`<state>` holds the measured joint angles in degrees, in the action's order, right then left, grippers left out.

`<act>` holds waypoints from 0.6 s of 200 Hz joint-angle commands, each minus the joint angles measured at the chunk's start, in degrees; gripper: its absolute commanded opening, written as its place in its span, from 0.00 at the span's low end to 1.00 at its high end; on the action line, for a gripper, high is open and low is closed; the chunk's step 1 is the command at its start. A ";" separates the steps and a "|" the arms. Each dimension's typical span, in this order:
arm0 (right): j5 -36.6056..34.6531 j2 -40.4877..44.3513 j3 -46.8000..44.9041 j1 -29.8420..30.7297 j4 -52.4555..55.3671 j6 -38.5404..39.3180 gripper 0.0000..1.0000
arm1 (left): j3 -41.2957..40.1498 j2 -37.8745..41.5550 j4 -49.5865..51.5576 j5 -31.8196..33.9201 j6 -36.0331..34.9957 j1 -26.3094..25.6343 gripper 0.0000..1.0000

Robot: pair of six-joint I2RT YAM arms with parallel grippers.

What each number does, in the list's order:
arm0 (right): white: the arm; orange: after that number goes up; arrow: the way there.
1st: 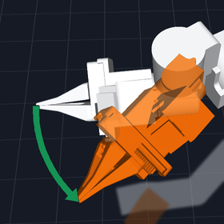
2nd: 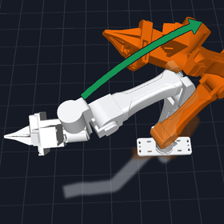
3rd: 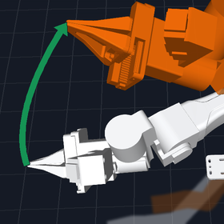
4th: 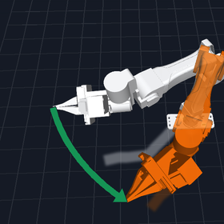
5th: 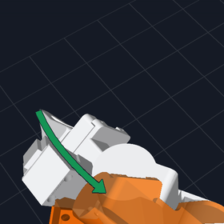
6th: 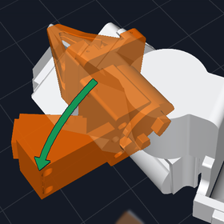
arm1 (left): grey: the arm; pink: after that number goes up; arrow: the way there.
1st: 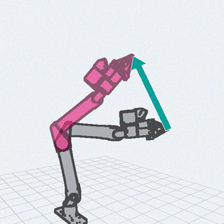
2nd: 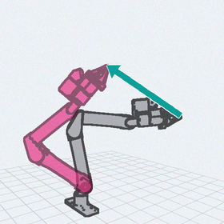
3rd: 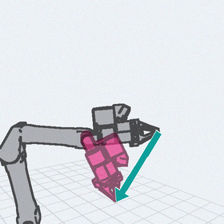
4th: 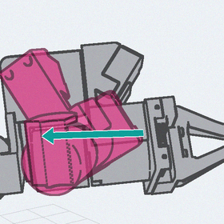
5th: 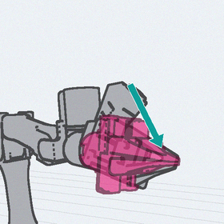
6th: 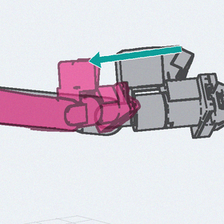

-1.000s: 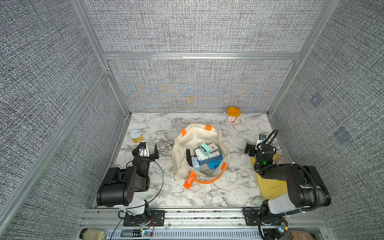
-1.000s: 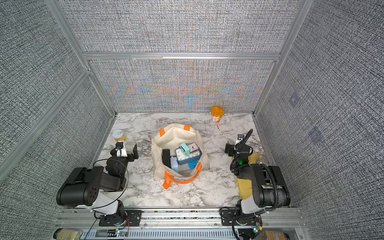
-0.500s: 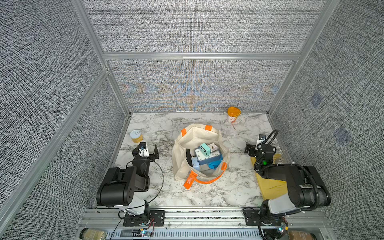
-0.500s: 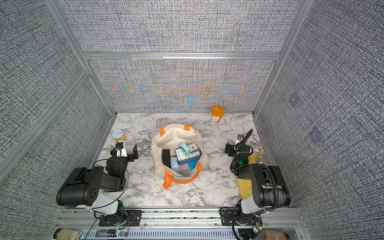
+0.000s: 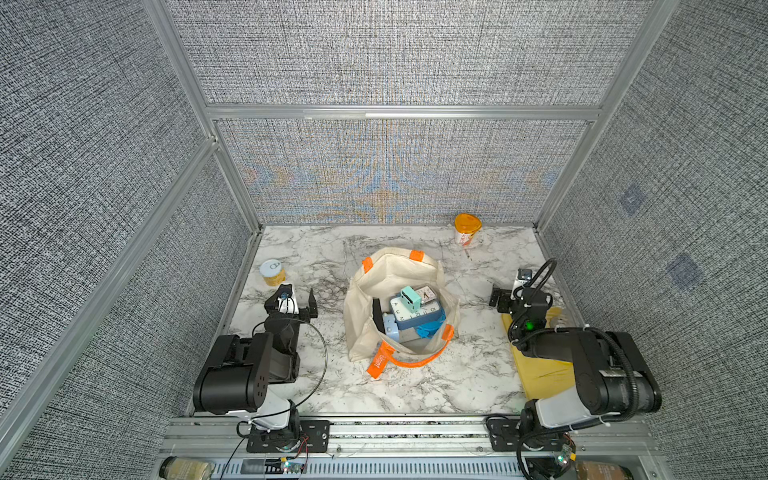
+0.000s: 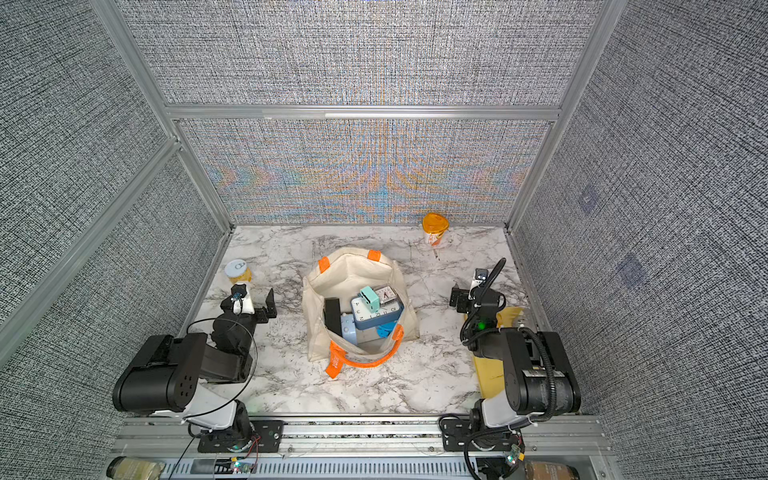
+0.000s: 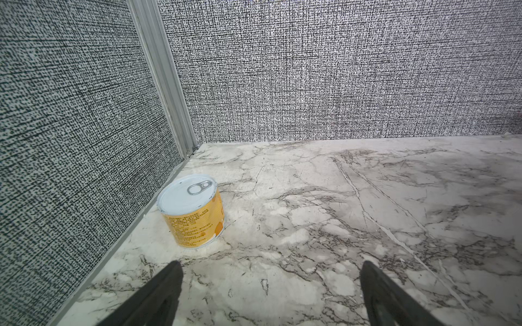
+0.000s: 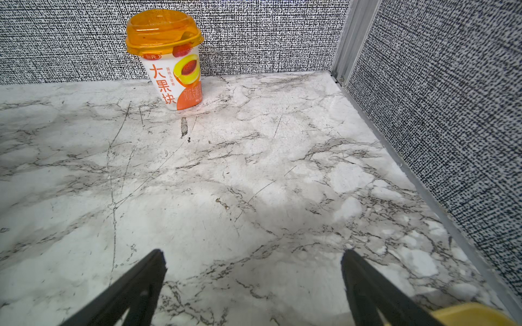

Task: Take the alarm clock out of the canvas bag
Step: Pick up the alarm from the canvas bag.

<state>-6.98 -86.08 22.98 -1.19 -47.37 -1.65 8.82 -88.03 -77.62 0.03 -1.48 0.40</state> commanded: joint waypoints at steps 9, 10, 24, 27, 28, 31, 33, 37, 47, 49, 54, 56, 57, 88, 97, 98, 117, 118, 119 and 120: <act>0.31 7.64 1.86 -0.02 7.14 0.19 0.99 | 1.75 9.43 8.96 -1.15 -0.29 -0.03 0.99; 0.53 8.10 1.92 -0.03 7.48 0.22 0.99 | 1.91 10.06 9.85 -1.38 -0.37 -0.04 0.99; 3.27 15.11 3.74 -0.04 13.91 -0.31 0.99 | 5.46 18.63 20.89 -2.97 0.38 -0.02 0.99; 3.94 16.61 4.75 -0.04 16.11 -0.66 0.99 | 6.50 20.62 22.79 -2.86 1.05 -0.05 0.99; 4.05 17.03 5.21 -0.04 16.89 -0.74 0.99 | 6.88 20.93 23.93 -2.85 1.26 -0.05 0.99; 4.71 18.18 6.25 -0.04 19.43 -1.14 0.99 | 7.67 22.82 26.71 -2.76 2.12 0.01 0.99; 4.88 19.05 7.46 -0.04 21.16 -1.44 0.99 | 8.77 23.87 28.44 -2.52 2.76 -0.01 0.99; 5.70 20.36 9.67 -0.06 24.74 -2.49 0.99 | 10.72 25.82 31.70 -1.65 5.04 -0.04 0.99; 5.26 22.36 15.93 -0.04 34.04 -7.93 0.99 | 16.14 29.77 40.73 1.07 11.55 0.01 0.99; 4.88 22.54 17.24 -0.08 36.42 -9.80 0.99 | 17.48 30.55 43.66 1.72 13.27 0.03 0.99; 3.51 22.62 20.77 -0.17 42.43 -15.19 0.99 | 20.95 31.92 50.09 4.45 18.34 0.01 0.99; 2.40 22.63 22.30 -0.14 45.08 -17.55 0.99 | 22.09 32.41 52.22 5.86 20.81 -0.04 0.99; 1.92 22.63 23.08 -0.13 46.36 -18.71 0.99 | 22.68 32.62 54.15 6.56 22.17 0.00 0.99; 16.78 19.43 45.38 -1.03 69.58 -27.46 0.99 | 40.15 36.03 86.86 8.95 44.05 0.12 0.99; 18.07 19.76 48.00 0.44 70.80 -28.09 0.99 | 41.36 36.66 86.92 3.97 42.18 0.12 0.99; 17.97 19.79 48.28 0.55 70.95 -28.12 0.99 | 41.50 36.81 86.84 3.46 41.96 0.12 0.99; 13.21 19.27 56.33 6.22 77.49 -26.72 0.99 | 43.93 36.86 87.18 -6.13 40.83 0.08 0.99; 13.00 19.10 56.93 6.61 78.16 -26.64 0.99 | 44.14 36.78 87.50 -6.42 41.15 0.15 0.99; 12.76 18.93 57.49 6.93 78.81 -26.47 0.99 | 44.38 36.70 87.84 -6.70 41.39 0.13 0.99; 12.55 18.85 58.08 7.27 79.44 -26.30 0.99 | 44.50 36.61 88.27 -6.92 41.69 0.13 0.99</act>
<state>4.97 -66.17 73.32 1.48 15.70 -25.89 50.57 -50.98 -1.87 3.86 34.83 0.51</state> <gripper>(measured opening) 0.990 0.989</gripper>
